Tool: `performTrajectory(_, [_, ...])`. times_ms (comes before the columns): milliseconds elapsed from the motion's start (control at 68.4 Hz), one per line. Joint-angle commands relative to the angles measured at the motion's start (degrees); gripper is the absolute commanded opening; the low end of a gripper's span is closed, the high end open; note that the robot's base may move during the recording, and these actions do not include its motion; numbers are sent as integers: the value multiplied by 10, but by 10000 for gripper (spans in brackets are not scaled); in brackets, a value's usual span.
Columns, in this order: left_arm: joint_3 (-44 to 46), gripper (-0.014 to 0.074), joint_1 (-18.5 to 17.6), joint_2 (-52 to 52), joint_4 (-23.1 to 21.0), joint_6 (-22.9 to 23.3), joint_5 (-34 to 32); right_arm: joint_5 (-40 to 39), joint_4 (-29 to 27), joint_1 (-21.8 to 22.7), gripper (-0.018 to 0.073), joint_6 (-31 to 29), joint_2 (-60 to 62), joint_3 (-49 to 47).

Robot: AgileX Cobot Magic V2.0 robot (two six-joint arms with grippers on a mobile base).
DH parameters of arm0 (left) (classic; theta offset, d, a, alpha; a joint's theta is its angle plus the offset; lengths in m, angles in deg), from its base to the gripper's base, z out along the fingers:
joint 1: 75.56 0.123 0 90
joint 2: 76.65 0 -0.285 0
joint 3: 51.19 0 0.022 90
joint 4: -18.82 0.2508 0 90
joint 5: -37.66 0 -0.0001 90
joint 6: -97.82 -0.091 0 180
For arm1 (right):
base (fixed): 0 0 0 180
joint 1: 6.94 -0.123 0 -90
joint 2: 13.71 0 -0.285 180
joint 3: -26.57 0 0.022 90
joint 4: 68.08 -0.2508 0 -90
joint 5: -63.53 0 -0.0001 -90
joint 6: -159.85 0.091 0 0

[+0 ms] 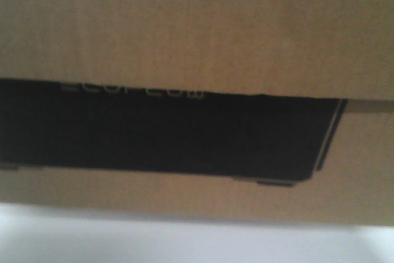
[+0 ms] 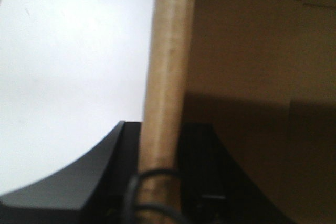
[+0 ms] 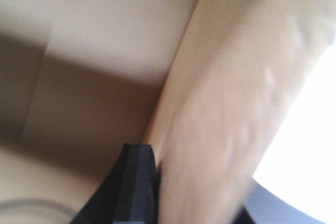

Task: Grab box from left shelf to table start
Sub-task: 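Lower the box with both grippers onto the white table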

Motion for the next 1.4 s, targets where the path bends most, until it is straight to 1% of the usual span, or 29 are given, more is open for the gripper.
performTrajectory(0, [13, -90, 41, -12, -224, -107, -116, -40, -120, -11, 66, -24, -6, -28])
performTrajectory(73, [7, -90, 74, -30, -245, -128, -116, -47, -118, -11, 66, -24, -24, -28])
performTrajectory(175, [5, -90, 98, -59, -238, -138, -118, -72, -117, -11, 66, -24, -51, -28])
performTrajectory(292, [5, -90, 106, -95, -221, -140, -128, -102, -111, -11, 71, -24, -80, -28])
performTrajectory(365, [5, -90, 106, -120, -219, -143, -139, -119, -101, -11, 71, -24, -98, -28])
performTrajectory(512, [5, -89, 106, -161, -242, -160, -157, -126, -76, -11, 75, -24, -124, -28])
performTrajectory(541, [5, -81, 106, -167, -246, -164, -158, -125, -72, -11, 88, -24, -127, -28])
performTrajectory(585, [5, -51, 106, -177, -248, -169, -158, -123, -66, -11, 113, -24, -130, -28])
performTrajectory(628, [5, -12, 106, -183, -249, -169, -157, -121, -65, -11, 155, -24, -133, -28])
performTrajectory(687, [5, 74, 106, -190, -249, -169, -157, -120, -64, -11, 228, -24, -133, -28])
performTrajectory(716, [5, 139, 106, -193, -250, -169, -157, -120, -63, -11, 269, -24, -133, -28])
performTrajectory(731, [5, 153, 106, -193, -250, -169, -158, -120, -63, -11, 290, -24, -133, -28])
performTrajectory(775, [5, 238, 106, -194, -252, -169, -161, -120, -63, -11, 344, -24, -133, -28])
performTrajectory(818, [5, 317, 106, -194, -252, -169, -164, -120, -63, -11, 420, -24, -133, -28])
performTrajectory(833, [5, 342, 106, -194, -252, -169, -163, -120, -63, -11, 430, -24, -133, -28])
performTrajectory(877, [5, 404, 106, -194, -251, -169, -164, -120, -63, -11, 497, -24, -133, -28])
performTrajectory(935, [9, 461, 106, -194, -251, -169, -164, -115, -59, -11, 551, -24, -132, -28])
performTrajectory(1008, [12, 491, 106, -193, -251, -169, -163, -110, -50, -11, 575, -21, -132, -28])
performTrajectory(1155, [15, 489, 106, -186, -246, -169, -156, -103, -23, -11, 575, -5, -126, -28])
performTrajectory(1286, [15, 489, 106, -168, -231, -169, -152, -103, -6, -8, 575, 8, -109, -30])
performTrajectory(1388, [15, 489, 106, -147, -216, -169, -147, -100, 20, -8, 575, 26, -89, -39])
